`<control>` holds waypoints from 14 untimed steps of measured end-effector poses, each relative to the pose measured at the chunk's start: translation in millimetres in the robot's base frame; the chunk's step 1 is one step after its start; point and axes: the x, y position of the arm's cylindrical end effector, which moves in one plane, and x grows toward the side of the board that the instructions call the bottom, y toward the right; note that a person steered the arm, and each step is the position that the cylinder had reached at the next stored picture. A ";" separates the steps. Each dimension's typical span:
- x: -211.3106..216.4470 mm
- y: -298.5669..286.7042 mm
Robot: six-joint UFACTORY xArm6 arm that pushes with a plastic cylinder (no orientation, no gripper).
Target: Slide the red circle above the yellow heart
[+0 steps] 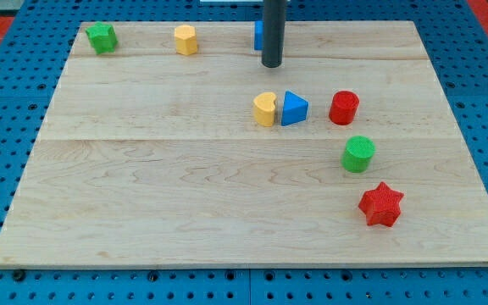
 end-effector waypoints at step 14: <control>31.7 79.9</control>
